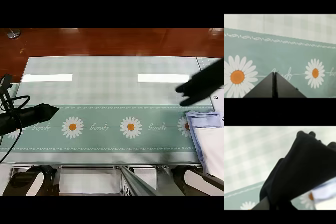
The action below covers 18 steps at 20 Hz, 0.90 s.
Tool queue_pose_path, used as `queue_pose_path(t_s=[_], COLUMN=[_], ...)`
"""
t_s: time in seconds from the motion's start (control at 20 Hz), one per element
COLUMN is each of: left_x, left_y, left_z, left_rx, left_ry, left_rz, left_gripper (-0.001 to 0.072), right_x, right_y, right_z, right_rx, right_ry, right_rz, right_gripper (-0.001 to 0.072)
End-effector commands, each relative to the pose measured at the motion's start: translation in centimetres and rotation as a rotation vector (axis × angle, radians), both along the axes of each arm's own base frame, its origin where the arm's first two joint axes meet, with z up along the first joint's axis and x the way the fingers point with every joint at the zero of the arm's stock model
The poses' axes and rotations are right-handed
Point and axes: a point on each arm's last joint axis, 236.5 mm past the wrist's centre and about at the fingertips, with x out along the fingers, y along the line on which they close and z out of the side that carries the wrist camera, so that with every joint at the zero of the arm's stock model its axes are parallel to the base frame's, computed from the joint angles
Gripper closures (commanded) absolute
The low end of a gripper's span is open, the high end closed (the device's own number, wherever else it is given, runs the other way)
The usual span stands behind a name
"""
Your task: Fold the shirts.
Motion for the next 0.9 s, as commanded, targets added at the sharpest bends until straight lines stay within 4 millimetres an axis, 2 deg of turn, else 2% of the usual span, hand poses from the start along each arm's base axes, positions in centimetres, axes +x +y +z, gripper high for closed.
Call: queue_pose_path(t_s=[0.0, 0.1, 0.15, 0.3, 0.35, 0.45, 0.5, 0.55, 0.6, 0.65, 0.7, 0.75, 0.8, 0.85], left_x=[0.0, 0.0, 0.0, 0.0, 0.0, 0.0, 0.0, 0.0, 0.1, 0.5, 1.3, 2.2, 3.3, 4.6], left_y=[0.0, 0.0, 0.0, 0.0, 0.0, 0.0, 0.0, 0.0, 0.1, 0.2, 0.5, 0.7, 0.7, 0.4], left_z=[0.0, 0.0, 0.0, 0.0, 0.0, 0.0, 0.0, 0.0, 0.0, 0.2, 0.7, 1.5, 2.7, 4.4], left_rx=[0.001, 0.001, 0.001, 0.001, 0.001, 0.001, 0.016, 0.035, 0.047, 0.048, 0.047, 0.047, 0.047, 0.036], left_ry=[0.0, 0.0, 0.0, 0.0, 0.0, 0.0, -0.011, -0.026, -0.037, -0.041, -0.049, -0.057, -0.066, -0.08], left_rz=[-0.001, -0.001, -0.001, -0.001, -0.001, -0.001, -0.017, -0.04, -0.053, -0.044, -0.032, -0.026, -0.028, -0.038], left_gripper=[0.0682, 0.0682, 0.0682, 0.0682, 0.0682, 0.0682, 0.0682, 0.0682, 0.0682, 0.0682, 0.0682, 0.0682, 0.0683, 0.0683], right_x=[-7.6, -12.4, -15.4, -25.9, -28.6, -29.9, -29.8, -29.6, -28.4, -26.4, -23.6, -19.9, -15.7, -10.9], right_y=[-6.2, -7.9, -8.5, -10.1, -10.2, -9.6, -9.7, -10.1, -10.9, -11.7, -12.3, -12.4, -11.9, -10.5], right_z=[-0.9, -3.8, -6.0, -11.8, -13.2, -15.5, -16.2, -16.6, -16.6, -16.1, -15.1, -13.7, -12.2, -10.2], right_rx=[-0.03, -0.021, -0.031, -0.105, -0.126, -0.124, -0.134, -0.154, -0.177, -0.177, -0.158, -0.109, -0.039, 0.048], right_ry=[0.087, 0.169, 0.24, 0.496, 0.553, 0.523, 0.494, 0.476, 0.441, 0.382, 0.297, 0.193, 0.085, -0.036], right_rz=[-0.271, -0.402, -0.464, -0.724, -0.792, -0.861, -0.882, -0.867, -0.804, -0.757, -0.717, -0.662, -0.594, -0.497], right_gripper=[0.0692, 0.0692, 0.0692, 0.0691, 0.0691, 0.0689, 0.0606, 0.0266, 0.0088, 0.0088, 0.0093, 0.0132, 0.0229, 0.0357])
